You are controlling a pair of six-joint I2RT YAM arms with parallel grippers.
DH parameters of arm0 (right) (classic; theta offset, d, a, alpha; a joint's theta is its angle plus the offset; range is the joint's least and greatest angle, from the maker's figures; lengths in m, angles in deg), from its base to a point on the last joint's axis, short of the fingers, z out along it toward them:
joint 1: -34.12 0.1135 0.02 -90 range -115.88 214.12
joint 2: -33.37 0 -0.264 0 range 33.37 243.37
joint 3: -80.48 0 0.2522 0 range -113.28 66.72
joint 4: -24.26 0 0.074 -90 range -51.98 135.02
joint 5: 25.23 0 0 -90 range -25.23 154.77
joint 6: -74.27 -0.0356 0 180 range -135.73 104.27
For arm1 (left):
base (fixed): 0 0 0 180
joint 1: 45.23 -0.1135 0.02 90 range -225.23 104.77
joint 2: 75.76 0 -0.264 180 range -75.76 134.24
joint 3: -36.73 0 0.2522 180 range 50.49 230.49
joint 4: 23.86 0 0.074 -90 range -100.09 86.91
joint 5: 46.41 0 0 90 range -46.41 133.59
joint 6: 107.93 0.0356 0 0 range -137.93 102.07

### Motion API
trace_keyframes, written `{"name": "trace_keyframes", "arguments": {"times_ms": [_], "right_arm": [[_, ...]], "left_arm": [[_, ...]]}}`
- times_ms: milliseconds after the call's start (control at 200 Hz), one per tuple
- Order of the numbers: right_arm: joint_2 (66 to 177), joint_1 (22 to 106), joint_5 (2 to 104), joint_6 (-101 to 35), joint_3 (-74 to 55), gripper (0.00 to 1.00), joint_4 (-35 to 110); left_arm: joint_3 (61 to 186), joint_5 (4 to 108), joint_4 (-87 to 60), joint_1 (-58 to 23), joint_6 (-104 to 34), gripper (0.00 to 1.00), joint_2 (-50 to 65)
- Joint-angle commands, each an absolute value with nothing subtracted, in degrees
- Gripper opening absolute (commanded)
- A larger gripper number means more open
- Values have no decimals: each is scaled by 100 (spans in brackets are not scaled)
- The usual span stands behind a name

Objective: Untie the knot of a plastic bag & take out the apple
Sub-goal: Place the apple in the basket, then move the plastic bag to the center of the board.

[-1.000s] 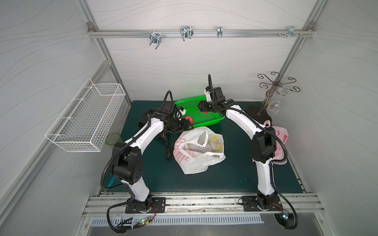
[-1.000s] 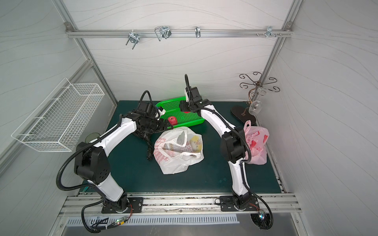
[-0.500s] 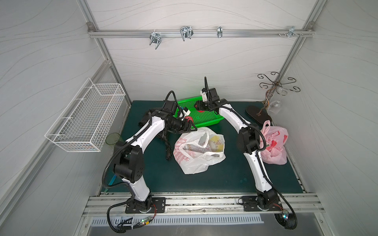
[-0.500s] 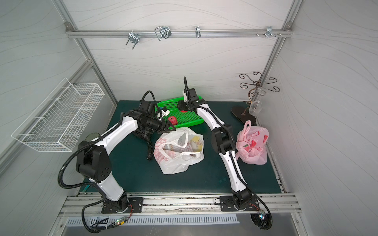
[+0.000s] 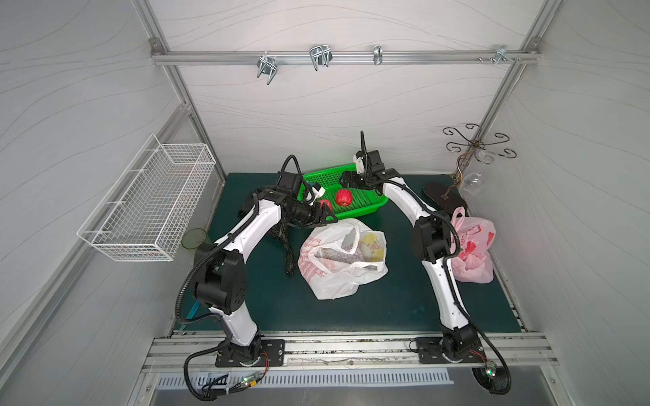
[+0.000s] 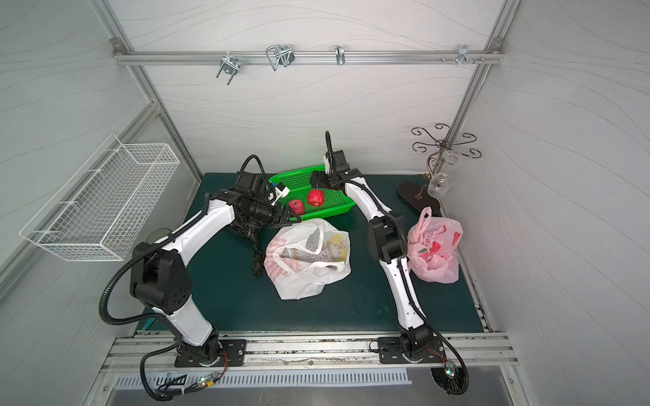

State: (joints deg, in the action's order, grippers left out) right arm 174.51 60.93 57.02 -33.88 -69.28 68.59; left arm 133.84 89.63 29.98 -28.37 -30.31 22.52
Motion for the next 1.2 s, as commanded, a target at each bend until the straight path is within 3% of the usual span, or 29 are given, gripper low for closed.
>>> {"name": "trace_keyframes", "arguments": {"times_ms": [0,70,220,335,535,680,885,1196], "right_arm": [[16756,6095,5769,-3270,-7034,96,7222],[16139,6084,5819,-3446,-6472,96,7274],[14015,6169,6053,-3803,-3573,96,6556],[12535,6509,6419,-3725,-2038,96,6621],[9832,8154,7490,-3382,-256,91,7068],[8678,9326,7905,-3544,410,85,7845],[7898,9748,7267,-4050,1792,72,8033],[9449,9652,7389,-3948,2611,74,6727]], "left_arm": [[13390,8971,2812,-2905,-2997,64,2025],[13388,8910,2831,-2932,-2999,64,2024],[13382,8819,2866,-2942,-2972,65,2064],[13373,8727,2875,-2945,-2971,65,2130],[13455,8174,3165,-2694,-2697,65,2304],[13569,7545,3544,-2188,-2313,66,2505],[13445,7196,3547,-1730,-2408,65,2577],[11656,7220,1896,-1228,-3482,63,1915]]}}
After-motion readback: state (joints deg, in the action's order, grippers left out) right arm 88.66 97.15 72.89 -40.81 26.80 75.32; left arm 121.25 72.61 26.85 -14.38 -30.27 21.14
